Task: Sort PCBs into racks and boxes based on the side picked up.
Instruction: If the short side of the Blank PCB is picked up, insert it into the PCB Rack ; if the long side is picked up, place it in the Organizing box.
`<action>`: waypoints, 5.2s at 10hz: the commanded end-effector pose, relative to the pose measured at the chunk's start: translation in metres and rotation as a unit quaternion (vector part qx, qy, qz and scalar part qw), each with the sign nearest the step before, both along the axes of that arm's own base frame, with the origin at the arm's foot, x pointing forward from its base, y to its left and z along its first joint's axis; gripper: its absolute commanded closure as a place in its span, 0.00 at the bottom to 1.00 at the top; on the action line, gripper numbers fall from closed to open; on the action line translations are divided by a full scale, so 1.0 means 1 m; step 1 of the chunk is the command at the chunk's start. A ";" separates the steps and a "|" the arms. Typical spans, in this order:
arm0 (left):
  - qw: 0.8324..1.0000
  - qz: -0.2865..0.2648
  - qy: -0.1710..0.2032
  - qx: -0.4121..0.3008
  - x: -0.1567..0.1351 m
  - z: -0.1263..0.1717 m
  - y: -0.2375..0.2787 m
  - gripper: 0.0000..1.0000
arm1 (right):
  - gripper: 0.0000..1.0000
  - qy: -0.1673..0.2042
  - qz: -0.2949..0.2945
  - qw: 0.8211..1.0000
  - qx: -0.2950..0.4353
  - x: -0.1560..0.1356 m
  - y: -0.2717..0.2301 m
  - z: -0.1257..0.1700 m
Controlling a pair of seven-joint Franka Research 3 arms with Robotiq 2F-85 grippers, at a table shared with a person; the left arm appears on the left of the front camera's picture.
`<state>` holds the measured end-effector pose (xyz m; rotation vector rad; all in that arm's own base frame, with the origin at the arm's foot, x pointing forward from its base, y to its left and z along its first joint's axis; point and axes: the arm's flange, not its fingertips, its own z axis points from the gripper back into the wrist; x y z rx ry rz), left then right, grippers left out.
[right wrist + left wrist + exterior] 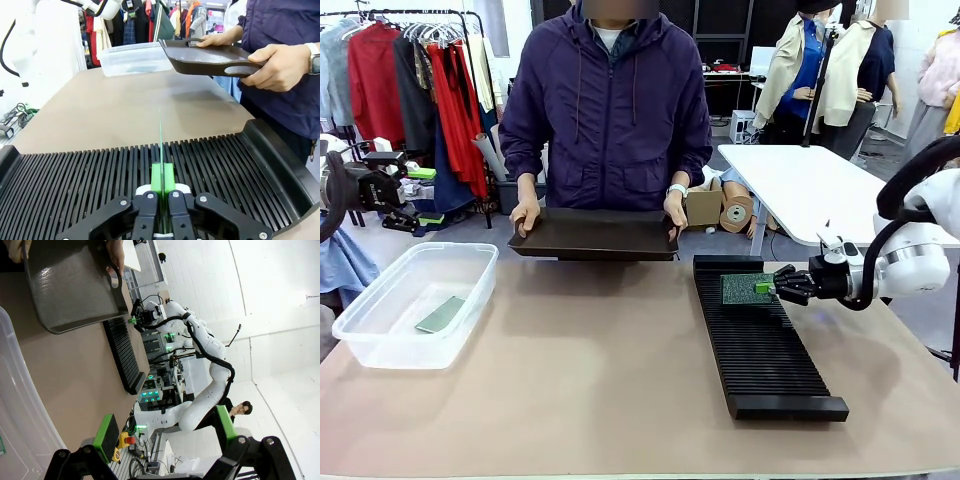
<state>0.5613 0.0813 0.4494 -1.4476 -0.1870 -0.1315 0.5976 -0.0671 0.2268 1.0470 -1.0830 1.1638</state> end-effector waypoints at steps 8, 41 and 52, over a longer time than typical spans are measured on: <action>1.000 -0.001 -0.004 -0.001 -0.001 0.002 0.001 0.00 | 1.00 0.022 0.009 0.999 -0.023 0.017 -0.008 -0.020; 1.000 -0.001 -0.004 -0.001 -0.001 0.002 0.001 0.00 | 0.00 0.042 0.024 0.999 0.013 0.013 -0.005 -0.005; 1.000 -0.001 -0.004 -0.001 -0.001 0.002 0.001 0.00 | 0.00 0.257 0.047 0.960 0.098 -0.040 0.019 0.137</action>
